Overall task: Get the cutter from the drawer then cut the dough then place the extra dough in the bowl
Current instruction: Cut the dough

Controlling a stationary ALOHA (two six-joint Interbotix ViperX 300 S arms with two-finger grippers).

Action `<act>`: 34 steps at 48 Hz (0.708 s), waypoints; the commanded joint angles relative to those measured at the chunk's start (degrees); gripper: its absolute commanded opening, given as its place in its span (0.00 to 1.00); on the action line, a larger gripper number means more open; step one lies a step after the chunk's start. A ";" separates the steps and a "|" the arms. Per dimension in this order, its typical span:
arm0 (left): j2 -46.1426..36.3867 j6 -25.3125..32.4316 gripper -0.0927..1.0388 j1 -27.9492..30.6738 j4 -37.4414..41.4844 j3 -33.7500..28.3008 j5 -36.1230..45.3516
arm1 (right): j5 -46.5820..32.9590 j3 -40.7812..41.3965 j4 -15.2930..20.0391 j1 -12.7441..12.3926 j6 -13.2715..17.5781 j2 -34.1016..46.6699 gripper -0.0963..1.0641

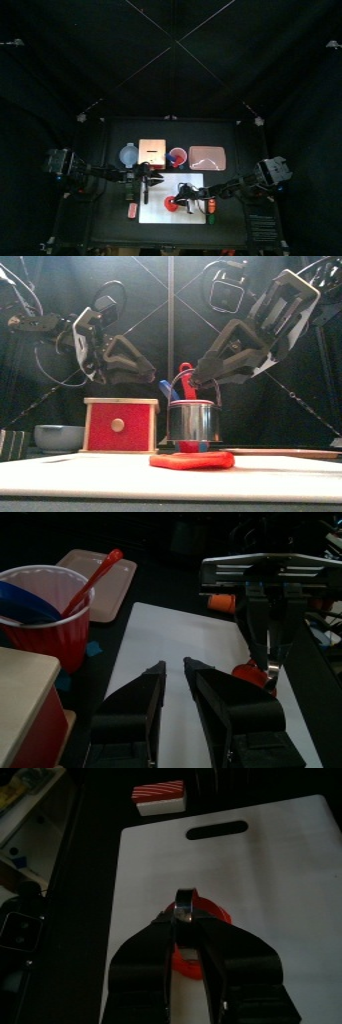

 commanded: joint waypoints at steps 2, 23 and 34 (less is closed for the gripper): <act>-0.53 0.09 0.67 -0.09 0.09 -0.44 -0.53 | 0.00 -1.32 0.70 0.09 0.00 -0.53 0.55; -0.53 0.09 0.67 -0.09 0.00 -0.18 -0.53 | -0.09 -1.85 1.14 0.09 -0.09 0.09 0.55; -0.53 0.09 0.67 -0.09 0.00 -0.18 -0.53 | -0.09 -1.85 1.23 0.26 0.00 0.09 0.55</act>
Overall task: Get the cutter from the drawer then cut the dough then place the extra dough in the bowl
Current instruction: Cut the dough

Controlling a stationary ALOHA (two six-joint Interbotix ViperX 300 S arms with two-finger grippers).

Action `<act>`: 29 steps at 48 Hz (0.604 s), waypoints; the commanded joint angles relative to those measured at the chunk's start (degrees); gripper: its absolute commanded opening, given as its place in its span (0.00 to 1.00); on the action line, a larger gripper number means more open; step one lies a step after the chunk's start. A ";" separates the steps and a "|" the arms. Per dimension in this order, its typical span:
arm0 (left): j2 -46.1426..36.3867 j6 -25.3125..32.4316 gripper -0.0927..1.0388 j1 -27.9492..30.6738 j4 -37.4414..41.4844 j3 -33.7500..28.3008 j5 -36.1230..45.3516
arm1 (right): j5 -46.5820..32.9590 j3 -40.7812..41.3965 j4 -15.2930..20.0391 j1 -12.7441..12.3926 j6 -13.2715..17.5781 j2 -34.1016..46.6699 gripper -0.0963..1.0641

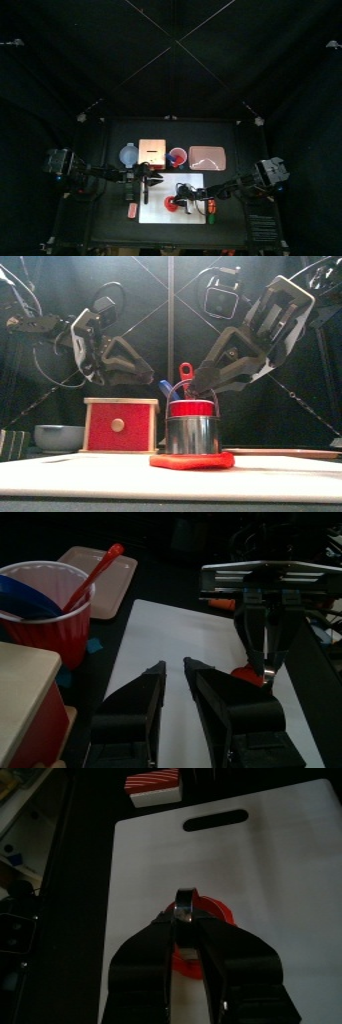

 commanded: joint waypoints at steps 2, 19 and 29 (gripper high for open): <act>-0.53 0.00 0.67 -0.09 0.00 -0.53 -0.53 | -0.18 -1.14 0.09 0.35 0.00 -1.14 0.56; -0.53 0.00 0.67 -0.09 0.00 -0.53 -0.53 | -0.18 -1.05 0.35 0.35 -0.09 -1.14 0.72; -0.62 0.09 0.67 -0.09 0.00 -0.53 -0.53 | -0.09 -1.05 -0.62 0.44 -0.44 -1.23 0.76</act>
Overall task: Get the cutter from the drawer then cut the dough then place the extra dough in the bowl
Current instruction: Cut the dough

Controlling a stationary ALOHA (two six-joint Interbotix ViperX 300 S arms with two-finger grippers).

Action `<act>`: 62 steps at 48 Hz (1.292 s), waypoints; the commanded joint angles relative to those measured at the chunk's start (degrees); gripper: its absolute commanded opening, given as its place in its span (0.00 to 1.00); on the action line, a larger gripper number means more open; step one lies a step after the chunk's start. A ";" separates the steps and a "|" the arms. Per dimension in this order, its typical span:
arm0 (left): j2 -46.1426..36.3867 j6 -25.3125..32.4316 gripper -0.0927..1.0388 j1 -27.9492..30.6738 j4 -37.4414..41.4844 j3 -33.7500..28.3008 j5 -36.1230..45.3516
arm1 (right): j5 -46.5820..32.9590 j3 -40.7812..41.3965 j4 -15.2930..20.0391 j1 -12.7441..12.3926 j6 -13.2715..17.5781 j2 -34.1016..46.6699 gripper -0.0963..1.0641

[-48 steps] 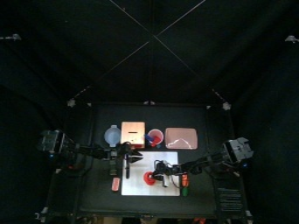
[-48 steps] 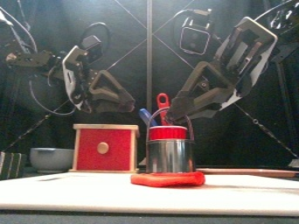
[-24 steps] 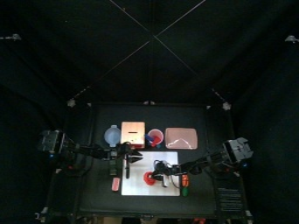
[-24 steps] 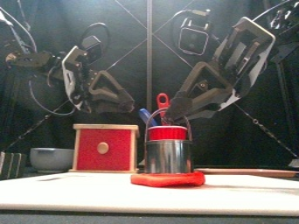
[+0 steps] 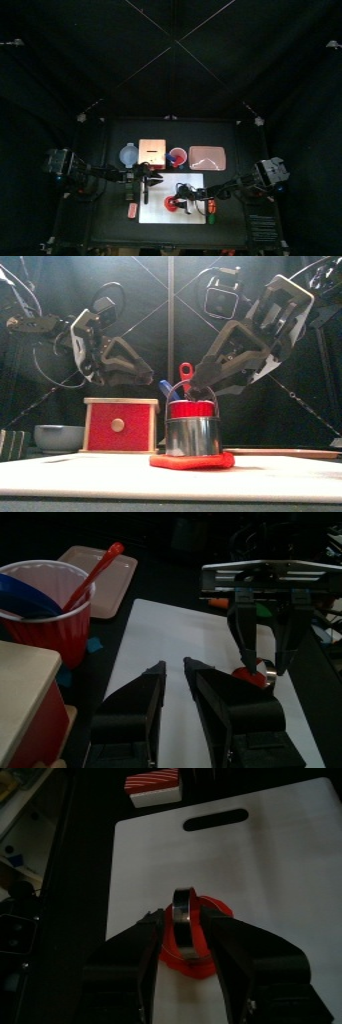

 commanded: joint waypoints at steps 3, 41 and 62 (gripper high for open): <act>-0.70 0.18 0.67 0.00 0.09 -0.62 -0.53 | -0.18 -0.97 -0.79 0.26 0.00 -1.41 0.76; -2.11 0.26 0.70 -3.96 4.57 0.18 -0.53 | 2.64 1.93 -4.22 -0.70 -0.18 -7.82 0.76; 3.96 0.26 0.82 -9.40 4.83 0.18 -5.45 | -4.13 10.20 -0.53 -1.49 0.18 -14.50 0.76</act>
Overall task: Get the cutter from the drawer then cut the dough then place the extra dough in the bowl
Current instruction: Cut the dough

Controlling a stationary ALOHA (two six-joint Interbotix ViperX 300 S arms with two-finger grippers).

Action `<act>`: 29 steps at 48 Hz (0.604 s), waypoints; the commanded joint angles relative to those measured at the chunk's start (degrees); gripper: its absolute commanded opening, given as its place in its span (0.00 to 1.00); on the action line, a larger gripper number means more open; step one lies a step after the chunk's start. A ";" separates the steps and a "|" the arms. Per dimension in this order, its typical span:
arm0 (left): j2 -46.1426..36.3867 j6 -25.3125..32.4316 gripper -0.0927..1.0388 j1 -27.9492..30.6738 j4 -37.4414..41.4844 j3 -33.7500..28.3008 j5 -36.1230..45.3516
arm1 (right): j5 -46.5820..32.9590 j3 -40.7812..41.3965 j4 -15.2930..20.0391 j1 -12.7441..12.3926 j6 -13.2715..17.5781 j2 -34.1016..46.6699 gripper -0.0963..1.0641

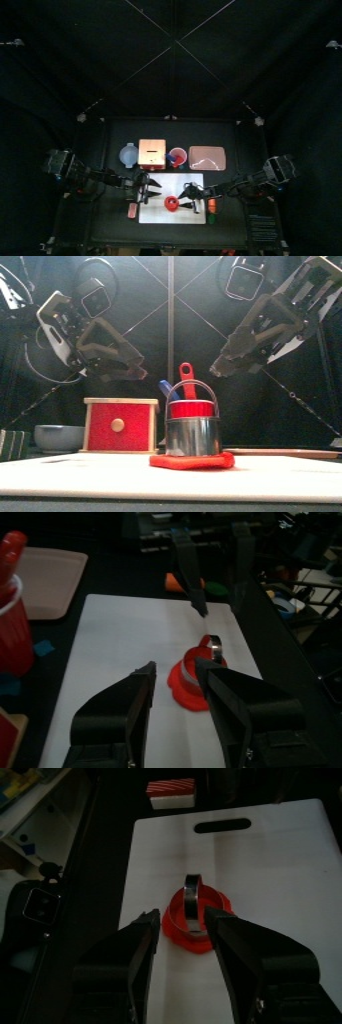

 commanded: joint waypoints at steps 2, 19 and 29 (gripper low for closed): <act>2.20 0.35 0.82 -1.67 -0.18 -0.79 -5.45 | -6.68 2.72 2.99 0.18 0.00 -1.93 0.76; 11.60 3.34 0.81 -6.59 -7.73 -2.99 -15.73 | -19.60 2.81 8.70 3.34 -0.62 7.12 0.76; 13.18 5.89 0.81 -9.58 -11.87 -4.83 -16.79 | -20.13 1.32 9.23 5.01 -0.62 9.58 0.76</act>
